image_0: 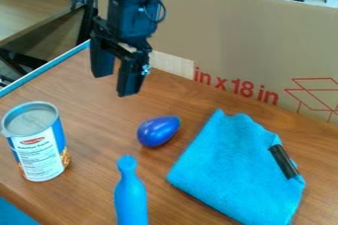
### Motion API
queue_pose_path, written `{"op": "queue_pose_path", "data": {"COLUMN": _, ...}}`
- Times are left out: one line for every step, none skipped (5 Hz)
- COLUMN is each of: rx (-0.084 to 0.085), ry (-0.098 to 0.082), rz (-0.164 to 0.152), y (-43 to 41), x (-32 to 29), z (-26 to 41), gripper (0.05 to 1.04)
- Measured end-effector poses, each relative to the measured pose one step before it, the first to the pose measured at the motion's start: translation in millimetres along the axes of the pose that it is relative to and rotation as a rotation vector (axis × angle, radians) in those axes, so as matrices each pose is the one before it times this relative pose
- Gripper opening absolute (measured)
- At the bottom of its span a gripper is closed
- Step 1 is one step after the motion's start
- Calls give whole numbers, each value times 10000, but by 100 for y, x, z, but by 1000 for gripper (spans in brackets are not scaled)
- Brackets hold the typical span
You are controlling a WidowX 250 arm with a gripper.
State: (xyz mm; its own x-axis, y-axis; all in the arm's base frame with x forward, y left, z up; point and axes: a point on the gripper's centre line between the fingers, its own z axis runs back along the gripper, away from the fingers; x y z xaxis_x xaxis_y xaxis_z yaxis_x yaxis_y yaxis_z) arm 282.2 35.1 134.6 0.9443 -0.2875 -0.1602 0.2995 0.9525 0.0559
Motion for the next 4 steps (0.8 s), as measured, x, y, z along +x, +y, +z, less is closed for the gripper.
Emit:
{"op": "queue_pose_path", "data": {"rx": 24, "ry": 26, "rz": 142, "y": 42, "x": 1361, "z": -1750, "gripper": 1001}}
{"op": "queue_pose_path", "data": {"rx": 136, "ry": 36, "rz": 28, "y": -457, "x": 1329, "z": -1693, "gripper": 1001}}
{"op": "queue_pose_path", "data": {"rx": -79, "ry": 19, "rz": 36, "y": -137, "x": 881, "z": -1478, "gripper": 1001}}
{"op": "queue_pose_path", "data": {"rx": 50, "ry": -90, "rz": -64, "y": -891, "x": 1229, "z": -1359, "gripper": 1001}}
